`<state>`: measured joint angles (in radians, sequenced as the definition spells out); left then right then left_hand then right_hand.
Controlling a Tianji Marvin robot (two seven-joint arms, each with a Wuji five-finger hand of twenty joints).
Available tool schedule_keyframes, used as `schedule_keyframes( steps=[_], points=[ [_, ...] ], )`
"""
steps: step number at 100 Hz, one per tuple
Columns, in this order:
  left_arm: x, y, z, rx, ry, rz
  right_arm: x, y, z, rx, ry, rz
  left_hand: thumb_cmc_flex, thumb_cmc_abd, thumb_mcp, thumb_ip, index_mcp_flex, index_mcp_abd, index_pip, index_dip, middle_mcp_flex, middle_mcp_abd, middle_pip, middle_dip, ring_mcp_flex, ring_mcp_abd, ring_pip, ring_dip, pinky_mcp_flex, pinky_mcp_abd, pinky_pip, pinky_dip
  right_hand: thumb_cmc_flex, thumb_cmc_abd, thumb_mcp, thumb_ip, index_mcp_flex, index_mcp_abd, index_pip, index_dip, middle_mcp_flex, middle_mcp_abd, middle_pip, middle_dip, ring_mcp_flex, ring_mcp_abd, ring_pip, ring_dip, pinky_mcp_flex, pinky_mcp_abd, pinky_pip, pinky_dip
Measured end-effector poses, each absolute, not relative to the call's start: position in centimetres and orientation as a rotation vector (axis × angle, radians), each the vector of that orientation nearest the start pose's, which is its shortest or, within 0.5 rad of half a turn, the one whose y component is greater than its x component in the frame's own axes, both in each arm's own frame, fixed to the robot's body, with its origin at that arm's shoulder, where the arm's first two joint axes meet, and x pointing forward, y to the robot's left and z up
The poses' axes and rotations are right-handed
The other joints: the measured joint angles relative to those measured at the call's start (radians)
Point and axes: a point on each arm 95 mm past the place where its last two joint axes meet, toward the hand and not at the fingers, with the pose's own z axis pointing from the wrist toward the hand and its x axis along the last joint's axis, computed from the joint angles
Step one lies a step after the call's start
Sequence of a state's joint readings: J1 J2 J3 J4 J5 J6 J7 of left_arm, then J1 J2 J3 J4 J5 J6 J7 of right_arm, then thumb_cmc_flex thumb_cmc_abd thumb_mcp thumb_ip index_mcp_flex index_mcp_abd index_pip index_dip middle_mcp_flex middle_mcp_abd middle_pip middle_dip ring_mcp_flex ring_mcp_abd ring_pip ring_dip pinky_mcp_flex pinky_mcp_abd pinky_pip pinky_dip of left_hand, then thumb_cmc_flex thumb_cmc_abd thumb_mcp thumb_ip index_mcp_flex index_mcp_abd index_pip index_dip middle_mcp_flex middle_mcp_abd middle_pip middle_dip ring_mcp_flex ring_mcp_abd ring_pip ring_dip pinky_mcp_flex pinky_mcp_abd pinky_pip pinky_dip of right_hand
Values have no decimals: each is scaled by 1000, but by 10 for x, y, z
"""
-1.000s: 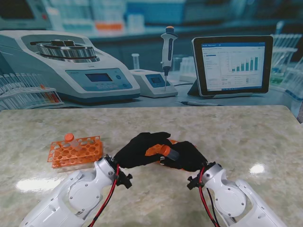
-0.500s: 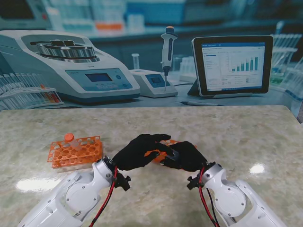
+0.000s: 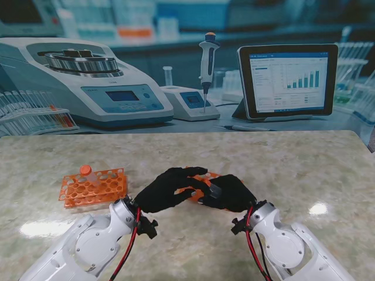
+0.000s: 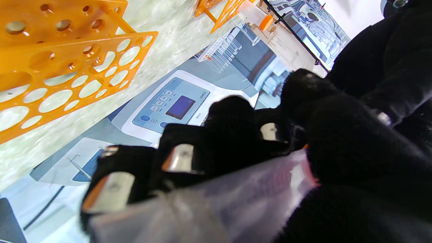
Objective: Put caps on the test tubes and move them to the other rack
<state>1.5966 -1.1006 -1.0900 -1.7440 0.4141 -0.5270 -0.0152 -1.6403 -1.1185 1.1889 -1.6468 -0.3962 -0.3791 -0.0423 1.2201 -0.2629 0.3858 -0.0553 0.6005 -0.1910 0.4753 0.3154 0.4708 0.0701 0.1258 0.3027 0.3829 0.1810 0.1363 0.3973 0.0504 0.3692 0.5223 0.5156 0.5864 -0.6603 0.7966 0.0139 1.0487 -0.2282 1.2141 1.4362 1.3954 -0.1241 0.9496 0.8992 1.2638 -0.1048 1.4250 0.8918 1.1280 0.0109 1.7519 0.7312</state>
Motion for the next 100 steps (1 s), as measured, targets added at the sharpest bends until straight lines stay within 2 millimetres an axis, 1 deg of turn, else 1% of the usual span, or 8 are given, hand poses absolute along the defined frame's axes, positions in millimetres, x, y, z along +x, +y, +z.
schedule_keyframes(
  steps=[8, 18, 29, 41, 46, 51, 61, 100],
  points=[
    [341, -96, -273, -1219, 1483, -2539, 363, 43, -314, -1641, -1380, -2459, 0, 26, -79, 0, -4, 1, -11, 0, 0, 0, -1, 0, 0, 3, 0, 0, 0, 0, 0, 0, 0, 0, 0, 0, 0, 0, 0, 0, 0, 0, 0, 0, 0, 0, 0, 0, 0, 0, 0, 0],
    [339, -98, -270, -1224, 1472, -2556, 363, 43, -314, -1640, -1380, -2459, -1, 50, -137, 20, -4, 17, -14, -1, 0, 0, -2, 0, 0, 3, 0, 0, 0, 0, 0, 0, 0, 0, 0, 0, 0, 0, 0, 0, 0, 0, 0, 0, 0, 0, 0, 0, 0, 0, 0, 0],
    [339, -100, -269, -1230, 1469, -2563, 363, 43, -314, -1640, -1380, -2459, -15, 50, -184, 23, -15, 80, -46, -1, 0, 0, -2, 0, 0, 3, 0, 0, 0, 0, 0, 0, 0, 0, 0, 0, 0, 0, 0, 0, 0, 0, 0, 0, 0, 0, 0, 0, 0, 0, 0, 0],
    [339, -103, -269, -1232, 1470, -2557, 363, 43, -314, -1640, -1380, -2459, -66, 50, -220, 21, -15, 201, -96, -3, -1, 1, -2, 0, 0, 3, 0, 0, 1, 0, 0, 0, 0, 0, 0, 0, 0, 0, 0, 0, 0, 0, 0, 0, 0, 0, 0, 0, 0, 0, 0, 0],
    [339, -103, -269, -1234, 1471, -2550, 363, 43, -314, -1640, -1380, -2459, -90, 39, -232, 37, -17, 244, -122, -4, -12, 7, -4, 0, 0, 3, 0, 0, 1, 0, 0, 0, 0, 0, 0, 0, 0, 0, 0, 0, 0, 0, 0, 0, 0, 0, 0, 0, 0, 0, 0, 0],
    [340, -103, -269, -1234, 1472, -2540, 363, 43, -314, -1640, -1380, -2459, -113, 28, -241, 35, -29, 284, -143, -4, -12, 13, -5, 0, 0, 3, 0, 0, 1, 0, 0, 0, 0, 0, 0, 0, 0, 0, 0, 0, 0, 0, 0, 0, 0, 0, 0, 0, 0, 0, 0, 0],
    [342, -103, -268, -1235, 1471, -2520, 363, 43, -314, -1640, -1380, -2459, -165, 8, -242, 30, -51, 326, -180, 12, -22, 14, -5, 0, 0, 1, 0, 0, 1, 0, 0, 0, 0, 0, 0, 0, 0, 0, 0, 0, 0, 0, 0, 0, 0, 0, 0, 0, 0, 0, 0, 0],
    [352, -103, -271, -1264, 1465, -2472, 363, 43, -314, -1640, -1380, -2459, -216, -59, -214, 30, -76, 359, -194, 35, -46, 23, -14, 0, 0, -9, 0, 9, 1, 0, 0, 0, 0, 0, 0, 0, 0, 0, 0, 0, 0, 0, 0, 0, 0, 0, 0, 0, 0, 0, 0, 0]
  ],
)
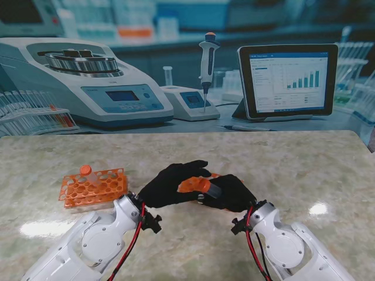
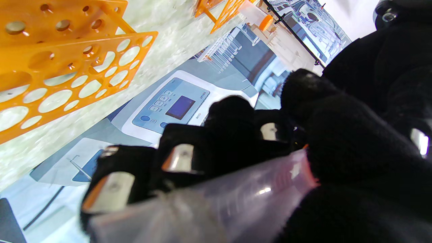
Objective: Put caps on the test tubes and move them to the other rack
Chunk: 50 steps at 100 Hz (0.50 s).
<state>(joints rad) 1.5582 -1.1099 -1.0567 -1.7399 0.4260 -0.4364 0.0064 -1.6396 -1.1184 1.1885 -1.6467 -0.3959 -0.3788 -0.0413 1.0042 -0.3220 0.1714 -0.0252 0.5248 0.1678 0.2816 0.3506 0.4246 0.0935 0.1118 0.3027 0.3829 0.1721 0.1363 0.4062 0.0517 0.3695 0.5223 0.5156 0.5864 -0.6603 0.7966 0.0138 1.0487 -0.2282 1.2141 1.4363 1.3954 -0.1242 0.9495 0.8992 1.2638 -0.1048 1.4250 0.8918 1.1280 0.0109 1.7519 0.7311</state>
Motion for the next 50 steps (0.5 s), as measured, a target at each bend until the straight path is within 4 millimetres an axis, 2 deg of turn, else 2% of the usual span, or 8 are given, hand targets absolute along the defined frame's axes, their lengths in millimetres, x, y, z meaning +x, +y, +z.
schedule_keyframes(
  steps=[12, 22, 38, 45, 50],
  points=[
    [353, -103, -273, -1274, 1464, -2462, 363, 43, -314, -1640, -1380, -2459, -12, 0, 30, 5, 0, 0, 0, 24, 0, 0, 0, 0, 0, 0, 0, 1, 0, 0, 0, 0, 0, 0, 0, 0, 0, 0, 0, 0, 0, 0, 0, 0, 0, 0, 0, 0, 0, 0, 0, 0],
    [353, -103, -274, -1283, 1462, -2456, 363, 43, -314, -1640, -1380, -2459, -35, -9, 56, -1, 0, 0, 2, 43, 0, 1, 0, 0, 0, -1, 2, 2, 0, 0, 0, 0, 0, 0, 0, 0, 0, 0, 0, 0, 0, 0, 0, 0, 0, 0, 0, 0, 0, 0, 0, 0],
    [353, -106, -276, -1294, 1457, -2453, 363, 43, -314, -1640, -1380, -2459, -35, 7, 74, 0, 0, 0, 78, 89, 1, 2, 0, 0, 0, -1, 14, 15, 2, 0, 0, 0, 0, 0, 0, 0, 0, 0, 0, 0, 0, 0, 0, 0, 0, 0, 0, 0, 0, 0, 0, 0],
    [353, -107, -277, -1296, 1460, -2449, 363, 43, -314, -1640, -1381, -2459, -17, 18, 72, -2, -14, 8, 133, 124, 2, 3, 0, 0, 0, -1, 14, 16, 2, 0, 0, 0, 0, 0, 0, 0, 0, 0, 0, 0, 0, 0, 0, 0, 0, 0, 0, 0, 0, 0, 0, 0],
    [354, -107, -277, -1296, 1461, -2447, 363, 43, -314, -1640, -1381, -2459, 14, 19, 25, -5, -15, 9, 159, 137, 4, 9, 0, 0, 0, -1, 15, 25, 2, 0, 0, 0, 0, 0, 0, 0, 0, 0, 0, 0, 0, 0, 0, 0, 0, 0, 0, 0, 0, 0, 0, 0]
  ],
)
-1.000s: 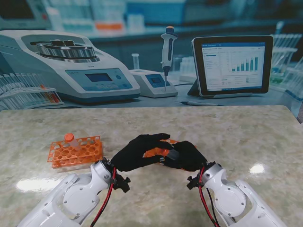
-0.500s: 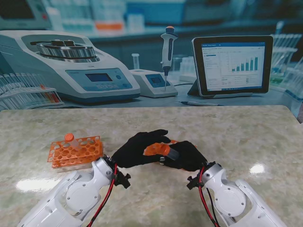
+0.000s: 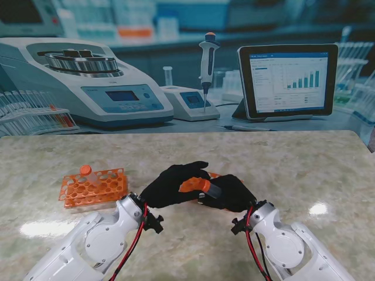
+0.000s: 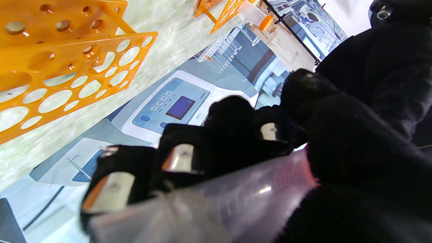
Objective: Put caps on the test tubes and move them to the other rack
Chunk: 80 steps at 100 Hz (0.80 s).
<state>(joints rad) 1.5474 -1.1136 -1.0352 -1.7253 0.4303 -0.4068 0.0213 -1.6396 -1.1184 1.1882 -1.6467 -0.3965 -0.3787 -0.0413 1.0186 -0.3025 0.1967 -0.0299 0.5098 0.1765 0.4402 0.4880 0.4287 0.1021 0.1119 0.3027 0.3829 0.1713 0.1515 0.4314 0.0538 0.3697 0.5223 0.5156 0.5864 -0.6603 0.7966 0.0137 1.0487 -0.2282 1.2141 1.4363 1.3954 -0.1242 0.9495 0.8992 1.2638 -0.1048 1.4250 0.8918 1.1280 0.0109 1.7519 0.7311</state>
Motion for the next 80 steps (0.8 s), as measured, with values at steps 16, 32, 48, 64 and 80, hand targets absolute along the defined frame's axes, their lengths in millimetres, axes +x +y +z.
schedule_keyframes(
  steps=[16, 32, 48, 64, 80],
  points=[
    [354, -108, -277, -1300, 1448, -2453, 363, 43, -315, -1642, -1382, -2458, 65, 11, -115, -2, -1, 1, 67, -11, 17, 7, 1, 0, 36, 0, 14, 11, 7, 0, 0, 0, 0, 0, 0, 0, 0, 0, 0, 0, 0, 0, 0, 0, 0, 0, 0, 0, 0, 0, 0, 0],
    [354, -108, -277, -1301, 1428, -2463, 363, 43, -315, -1642, -1382, -2458, 98, 12, -155, -4, 0, 2, 95, -41, 62, 8, 11, 0, 50, 0, 23, 12, 11, 0, 4, 0, 0, 0, 0, 0, 0, 0, 0, 0, 0, 0, -7, 0, 0, 0, 0, 0, 0, 0, 0, 0],
    [354, -108, -277, -1291, 1417, -2473, 363, 43, -314, -1643, -1382, -2459, 101, -14, -146, -5, 27, 2, 96, -83, 74, 8, 14, 0, 61, 0, 26, 13, 13, 0, 9, 0, 0, 0, 0, 0, 0, 0, 0, 0, 0, 0, -8, 0, 0, 0, 0, 0, 0, 0, 0, 0],
    [354, -108, -276, -1261, 1418, -2476, 363, 43, -315, -1642, -1382, -2458, 101, -42, -120, -14, 40, 2, 96, -106, 74, 8, 14, 0, 61, 0, 26, 14, 13, 0, 9, 0, 0, 0, 0, 0, 0, 0, 0, 0, 0, 0, -8, 0, 0, 0, 0, 0, 0, 0, 0, 0],
    [354, -108, -276, -1241, 1415, -2480, 363, 43, -315, -1643, -1382, -2457, 101, -77, -74, -14, 78, -5, 33, -107, 74, 8, 14, 0, 61, 0, 26, 14, 13, 0, 9, 0, 0, 0, 0, 0, 0, 0, 0, -1, 0, 0, -8, 0, 0, 0, 0, 0, 0, 0, 0, 1]
  ],
)
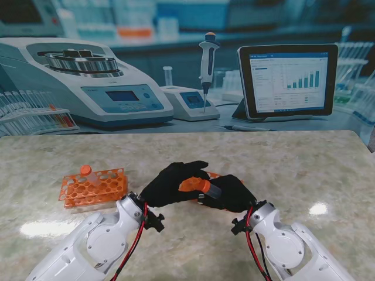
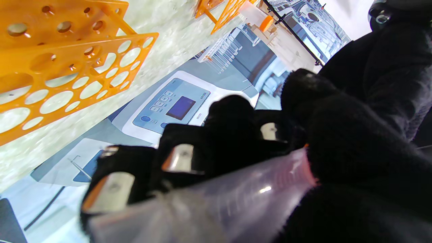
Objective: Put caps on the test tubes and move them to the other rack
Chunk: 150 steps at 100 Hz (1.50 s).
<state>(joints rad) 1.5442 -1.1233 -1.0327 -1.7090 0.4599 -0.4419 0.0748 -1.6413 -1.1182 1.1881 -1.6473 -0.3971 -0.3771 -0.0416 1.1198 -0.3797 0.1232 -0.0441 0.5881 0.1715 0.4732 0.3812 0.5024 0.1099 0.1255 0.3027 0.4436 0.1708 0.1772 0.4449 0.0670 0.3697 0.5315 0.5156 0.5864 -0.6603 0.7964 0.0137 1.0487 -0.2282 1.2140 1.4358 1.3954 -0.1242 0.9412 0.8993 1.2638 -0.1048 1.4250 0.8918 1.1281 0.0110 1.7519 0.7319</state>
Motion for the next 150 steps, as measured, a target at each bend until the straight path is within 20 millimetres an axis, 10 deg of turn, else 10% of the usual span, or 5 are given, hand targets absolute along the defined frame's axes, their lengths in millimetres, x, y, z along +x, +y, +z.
schedule_keyframes(
  steps=[42, 60, 128, 150],
  points=[
    [353, -106, -277, -1210, 1441, -2486, 362, 43, -315, -1645, -1382, -2456, -15, -22, 152, -30, -10, -113, -75, -7, -4, -20, 0, 0, -8, -1, -5, 0, -1, 0, 0, 0, 0, 0, 0, 0, 0, 0, 0, 0, 0, 0, 0, 0, 0, 0, 0, 0, 0, 0, 0, 1],
    [350, -107, -278, -1202, 1468, -2490, 362, 43, -315, -1645, -1382, -2457, 15, -6, 249, -27, 15, -331, -41, -8, -22, -28, -2, 0, -16, -1, -9, -10, -3, 0, 0, 0, 0, 1, -9, 0, 0, 1, 0, 0, 0, 0, 0, 0, 0, 0, 0, 0, 0, 0, 0, 0],
    [342, -108, -276, -1222, 1506, -2540, 363, 44, -314, -1640, -1381, -2456, 11, 50, 174, -21, 19, -351, -31, -54, -22, -28, -2, 0, -3, 1, -10, -22, 9, 0, 0, 0, 0, 1, -9, 0, 0, 1, 0, 0, 0, 0, 0, 0, 0, 0, 0, 0, 0, 0, 0, -1],
    [348, -113, -277, -1229, 1541, -2518, 363, 45, -314, -1630, -1381, -2456, 14, 63, 150, -2, 21, -351, -30, -42, 0, -28, 20, 36, 42, 0, 70, 96, 35, 0, 26, 0, 0, 1, -9, 0, 0, 1, 0, 0, 0, 0, 0, 0, 0, 0, 0, 0, 0, 0, 0, -1]
  ],
)
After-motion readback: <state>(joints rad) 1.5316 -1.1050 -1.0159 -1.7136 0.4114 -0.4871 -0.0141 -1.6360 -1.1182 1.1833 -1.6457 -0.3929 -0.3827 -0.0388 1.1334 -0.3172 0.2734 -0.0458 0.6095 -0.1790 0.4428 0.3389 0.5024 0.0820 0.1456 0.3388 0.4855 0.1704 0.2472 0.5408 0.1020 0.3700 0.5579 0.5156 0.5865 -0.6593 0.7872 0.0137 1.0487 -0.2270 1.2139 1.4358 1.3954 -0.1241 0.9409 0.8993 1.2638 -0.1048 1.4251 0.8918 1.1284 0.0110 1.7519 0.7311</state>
